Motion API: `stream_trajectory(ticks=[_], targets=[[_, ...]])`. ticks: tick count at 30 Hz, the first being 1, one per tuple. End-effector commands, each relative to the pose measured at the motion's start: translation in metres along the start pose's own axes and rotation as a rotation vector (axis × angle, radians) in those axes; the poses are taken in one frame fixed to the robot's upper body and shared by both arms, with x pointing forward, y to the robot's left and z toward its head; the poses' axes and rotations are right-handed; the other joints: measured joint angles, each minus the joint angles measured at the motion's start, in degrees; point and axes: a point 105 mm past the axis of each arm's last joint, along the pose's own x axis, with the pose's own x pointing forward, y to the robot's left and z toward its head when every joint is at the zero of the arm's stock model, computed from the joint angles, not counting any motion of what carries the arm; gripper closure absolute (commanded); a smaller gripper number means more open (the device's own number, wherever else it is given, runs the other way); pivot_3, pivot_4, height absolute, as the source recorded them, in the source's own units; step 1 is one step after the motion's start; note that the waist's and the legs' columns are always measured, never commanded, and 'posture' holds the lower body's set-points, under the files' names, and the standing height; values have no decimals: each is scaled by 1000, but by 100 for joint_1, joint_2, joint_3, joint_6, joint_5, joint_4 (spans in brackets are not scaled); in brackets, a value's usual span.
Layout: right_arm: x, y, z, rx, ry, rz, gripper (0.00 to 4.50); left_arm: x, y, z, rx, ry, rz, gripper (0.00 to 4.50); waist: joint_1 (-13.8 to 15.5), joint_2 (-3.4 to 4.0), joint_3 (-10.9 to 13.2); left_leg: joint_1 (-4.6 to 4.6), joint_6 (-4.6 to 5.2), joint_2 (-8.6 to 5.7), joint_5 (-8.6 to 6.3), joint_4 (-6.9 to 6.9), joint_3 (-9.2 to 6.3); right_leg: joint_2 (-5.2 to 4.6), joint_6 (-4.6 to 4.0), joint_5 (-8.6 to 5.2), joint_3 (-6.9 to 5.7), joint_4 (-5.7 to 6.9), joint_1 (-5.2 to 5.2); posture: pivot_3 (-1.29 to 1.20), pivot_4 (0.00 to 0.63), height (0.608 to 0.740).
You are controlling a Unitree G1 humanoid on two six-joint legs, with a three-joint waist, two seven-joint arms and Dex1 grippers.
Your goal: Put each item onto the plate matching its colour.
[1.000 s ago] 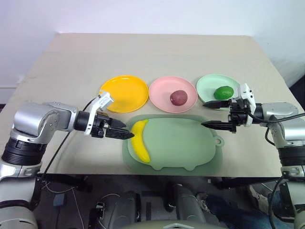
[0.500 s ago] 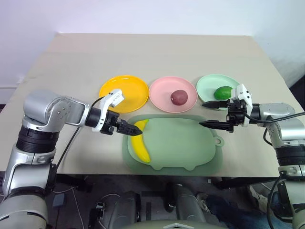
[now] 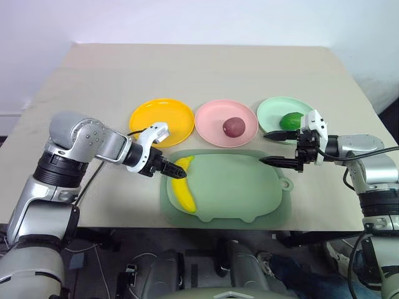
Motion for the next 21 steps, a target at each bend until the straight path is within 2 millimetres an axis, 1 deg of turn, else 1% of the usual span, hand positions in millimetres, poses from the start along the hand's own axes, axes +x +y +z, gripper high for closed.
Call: stream_trajectory(ticks=[1,4,7,11,13,15,16,18,21], targets=[[-2,-1,8,-47,-16,-10,57,5,-1,-2,21,30,37,0,-1,0,0,2,0,0,0,0,0,0,0,0,0,0,1,0,150,740],[-2,-1,6,-45,-10,-13,57,7,-2,-5,53,60,65,0,11,1,-1,11,0,-1,0,0,2,0,0,0,-1,-1,11,0,150,740],[-2,0,5,-45,-6,-16,57,7,-3,-5,29,64,36,0,20,0,-1,22,0,-2,0,-1,4,0,0,0,-1,-2,22,0,150,740],[-2,0,3,-45,2,-23,57,11,-1,-10,65,100,85,0,18,0,-1,28,0,-2,0,-4,3,0,0,-1,2,-1,23,0,150,740],[-2,2,2,-50,5,-18,57,12,1,-11,31,96,73,0,18,1,-1,35,-1,-2,0,-5,3,0,0,-1,3,-2,30,0,150,740],[-2,2,3,-50,3,-17,0,12,4,-10,-11,81,63,407,18,1,-1,55,-1,-2,0,-11,3,0,0,-2,5,-3,43,0,150,740],[-1,2,3,-52,6,-18,0,11,4,-11,0,87,70,630,16,1,-1,65,-1,-2,0,-14,4,0,2,-3,9,-4,50,0,150,740],[-1,2,2,-59,9,-23,0,12,4,-11,-1,93,75,1243,11,1,-1,73,0,-3,0,-16,7,0,3,-4,17,-4,52,0,150,740],[0,1,3,-58,9,-26,0,13,4,-10,-20,93,64,2357,12,1,-1,74,-1,-3,0,-16,8,0,3,-4,21,-3,50,0,150,740]])
